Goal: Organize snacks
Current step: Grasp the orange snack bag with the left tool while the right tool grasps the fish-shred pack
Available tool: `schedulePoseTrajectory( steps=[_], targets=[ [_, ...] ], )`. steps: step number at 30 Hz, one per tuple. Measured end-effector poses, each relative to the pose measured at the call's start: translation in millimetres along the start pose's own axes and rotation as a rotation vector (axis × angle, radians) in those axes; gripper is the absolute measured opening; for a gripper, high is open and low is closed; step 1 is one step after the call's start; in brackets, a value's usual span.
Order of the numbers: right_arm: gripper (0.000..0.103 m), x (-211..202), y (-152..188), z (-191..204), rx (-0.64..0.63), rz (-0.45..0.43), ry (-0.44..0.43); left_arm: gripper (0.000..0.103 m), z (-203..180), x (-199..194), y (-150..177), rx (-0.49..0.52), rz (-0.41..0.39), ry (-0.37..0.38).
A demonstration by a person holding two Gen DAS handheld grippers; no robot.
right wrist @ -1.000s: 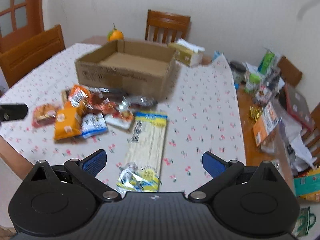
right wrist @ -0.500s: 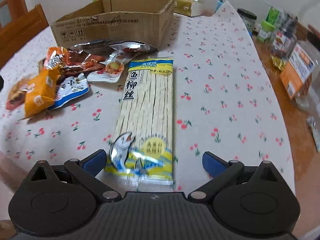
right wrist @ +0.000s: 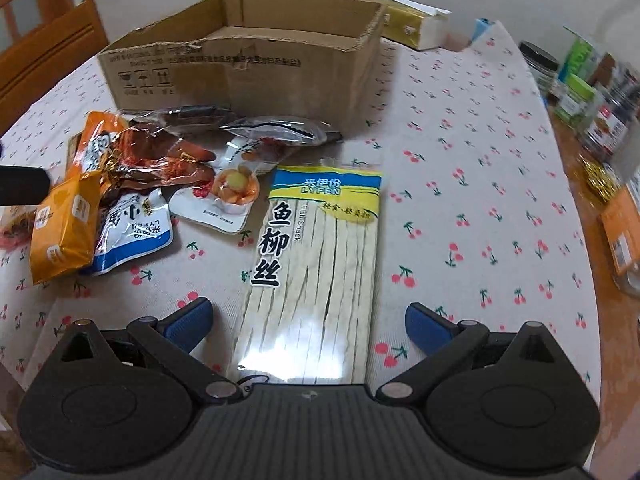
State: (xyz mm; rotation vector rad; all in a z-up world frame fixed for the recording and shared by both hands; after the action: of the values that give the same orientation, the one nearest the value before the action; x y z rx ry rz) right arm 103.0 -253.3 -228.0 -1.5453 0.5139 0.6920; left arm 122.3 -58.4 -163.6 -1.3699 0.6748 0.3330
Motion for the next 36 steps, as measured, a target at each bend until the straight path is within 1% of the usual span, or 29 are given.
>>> schedulePoseTrajectory(
  steps=[3, 7, 11, 12, 14, 17, 19, 25, 26, 27, 30, 32, 35, 36],
  targets=[
    [0.103, 0.0, 0.2, -0.5, -0.030, -0.010, -0.033, 0.102, -5.5, 6.5, 8.8, -0.016, 0.018, -0.030],
    [0.103, 0.0, 0.1, -1.3, -0.072, -0.022, -0.080, 0.102, -13.2, 7.0, 20.5, -0.045, 0.026, -0.098],
    [0.103, -0.1, -0.2, -2.4, -0.103, -0.033, -0.117, 0.096, -21.4, 1.8, 30.0, -0.070, 0.020, -0.157],
    [0.103, -0.1, 0.0, -2.9, -0.107, -0.037, -0.123, 0.092, -23.4, 0.1, 31.4, -0.083, 0.019, -0.166],
    [0.103, -0.2, 0.2, -3.1, -0.112, -0.045, -0.129, 0.088, -27.2, -2.7, 32.7, -0.112, 0.019, -0.175],
    [0.103, 0.5, -0.3, -2.8, -0.118, -0.048, -0.137, 0.088, -29.4, -1.9, 33.4, -0.147, 0.021, -0.195],
    [0.103, 2.1, -2.0, -1.5, -0.122, -0.044, -0.142, 0.085, -28.1, -0.6, 33.3, -0.175, 0.018, -0.214],
    [0.103, 3.0, -3.0, -6.1, -0.128, -0.035, -0.143, 0.083, -28.5, 6.3, 30.7, -0.208, 0.016, -0.225],
    [0.103, 2.4, -2.5, -10.0, -0.121, -0.033, -0.136, 0.081, -28.9, 6.8, 30.4, -0.209, 0.015, -0.227],
    [0.103, 1.5, -1.6, -14.4, -0.113, -0.031, -0.127, 0.075, -29.3, 7.2, 30.4, -0.211, 0.015, -0.228],
    [0.103, 1.3, -0.8, -25.2, -0.090, -0.026, -0.102, 0.064, -30.2, 11.5, 31.7, -0.236, 0.037, -0.215],
    [0.103, 2.5, -1.8, -26.6, -0.079, -0.022, -0.088, 0.063, -29.5, 12.2, 32.1, -0.250, 0.039, -0.214],
    [0.103, 4.7, -3.7, -22.7, -0.072, -0.020, -0.080, 0.054, -26.6, 12.9, 32.6, -0.246, 0.041, -0.213],
    [0.103, 5.4, -4.6, -20.8, -0.073, -0.022, -0.080, 0.053, -25.5, 12.9, 32.7, -0.249, 0.040, -0.205]
  ],
)
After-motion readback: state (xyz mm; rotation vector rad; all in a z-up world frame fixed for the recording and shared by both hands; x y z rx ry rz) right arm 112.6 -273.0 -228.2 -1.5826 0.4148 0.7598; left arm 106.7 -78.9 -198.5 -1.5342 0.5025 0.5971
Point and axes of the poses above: each gripper's, at about its wrist camera, not at the fingertips, and x roughly the way its jaws point, z to its left, y to its underside, the point moved 7 cm from there along x, roughly the way its jaws point, and after that the axes turned 15 degrees about -z, right-handed, at the moved point
